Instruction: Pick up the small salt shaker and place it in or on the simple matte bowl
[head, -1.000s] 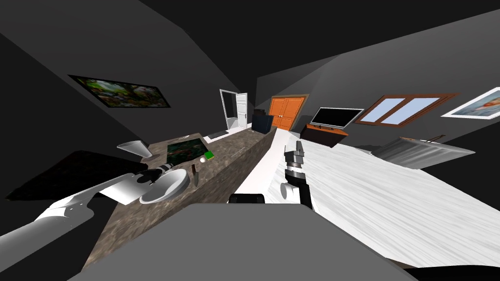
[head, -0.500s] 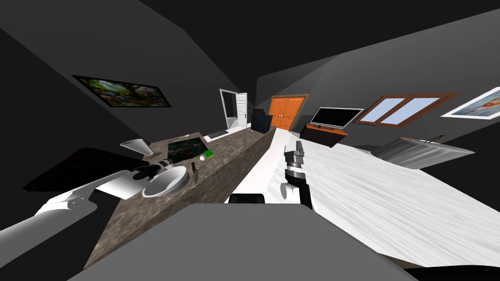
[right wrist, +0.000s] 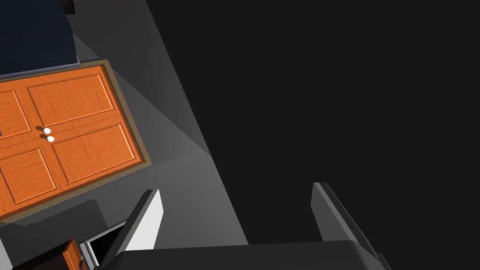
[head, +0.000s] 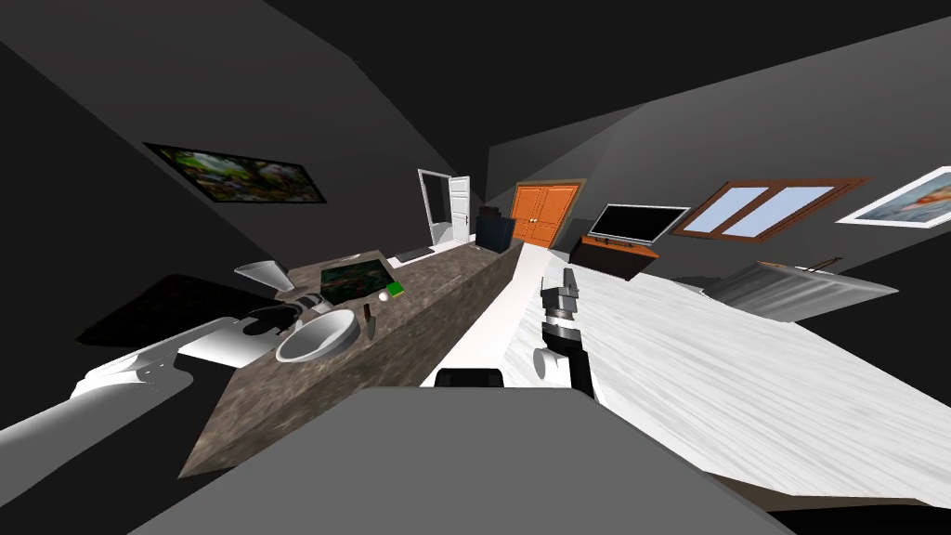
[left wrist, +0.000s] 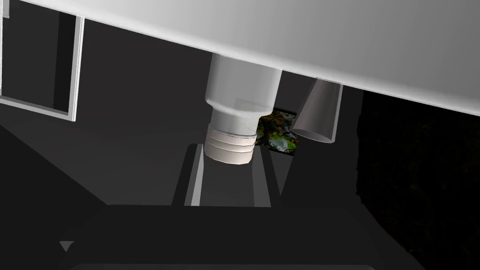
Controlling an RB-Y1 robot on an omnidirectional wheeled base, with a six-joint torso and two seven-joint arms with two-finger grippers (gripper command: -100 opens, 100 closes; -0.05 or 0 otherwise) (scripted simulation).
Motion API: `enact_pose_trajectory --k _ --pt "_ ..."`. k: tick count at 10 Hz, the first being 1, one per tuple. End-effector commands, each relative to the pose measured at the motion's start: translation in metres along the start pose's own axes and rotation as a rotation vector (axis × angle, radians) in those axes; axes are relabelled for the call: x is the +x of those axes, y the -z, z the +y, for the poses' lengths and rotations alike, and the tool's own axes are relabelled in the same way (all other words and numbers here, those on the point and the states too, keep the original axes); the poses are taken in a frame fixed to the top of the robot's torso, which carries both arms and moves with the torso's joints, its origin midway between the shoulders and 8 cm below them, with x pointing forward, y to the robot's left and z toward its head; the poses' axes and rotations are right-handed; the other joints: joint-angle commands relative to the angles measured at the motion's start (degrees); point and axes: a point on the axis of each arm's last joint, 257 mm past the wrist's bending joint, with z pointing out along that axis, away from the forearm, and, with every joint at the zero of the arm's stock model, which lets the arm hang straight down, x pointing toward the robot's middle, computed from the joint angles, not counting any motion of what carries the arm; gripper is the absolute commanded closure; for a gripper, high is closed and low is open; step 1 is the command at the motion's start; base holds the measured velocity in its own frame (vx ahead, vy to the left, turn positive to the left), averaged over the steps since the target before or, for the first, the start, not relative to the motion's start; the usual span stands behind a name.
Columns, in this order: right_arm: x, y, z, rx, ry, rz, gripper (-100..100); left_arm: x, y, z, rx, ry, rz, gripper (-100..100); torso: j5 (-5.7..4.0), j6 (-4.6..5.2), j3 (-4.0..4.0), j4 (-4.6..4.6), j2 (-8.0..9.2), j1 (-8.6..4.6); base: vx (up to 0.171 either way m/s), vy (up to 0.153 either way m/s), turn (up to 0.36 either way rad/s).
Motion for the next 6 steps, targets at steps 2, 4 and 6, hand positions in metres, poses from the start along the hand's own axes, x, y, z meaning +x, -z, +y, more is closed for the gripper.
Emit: enact_pose_trajectory --k 2,4,6 --pt "0.0 0.0 0.0 0.0 0.0 0.0 0 -0.014 -0.006 -0.007 0.034 -0.004 -0.032 100 -0.01 0.02 0.01 0.0 0.02 0.0 -0.055 -0.057 0.009" --pt "0.0 0.0 0.0 0.0 0.0 0.0 0 -0.03 -0.013 -0.009 0.057 -0.005 -0.071 100 0.02 0.04 -0.03 -0.01 -0.05 0.1 -0.053 -0.051 0.004" --pt "0.0 0.0 0.0 0.0 0.0 0.0 0 -0.038 -0.016 -0.012 0.077 -0.006 -0.091 100 0.01 0.01 0.02 0.0 0.04 0.06 -0.058 -0.05 0.012"
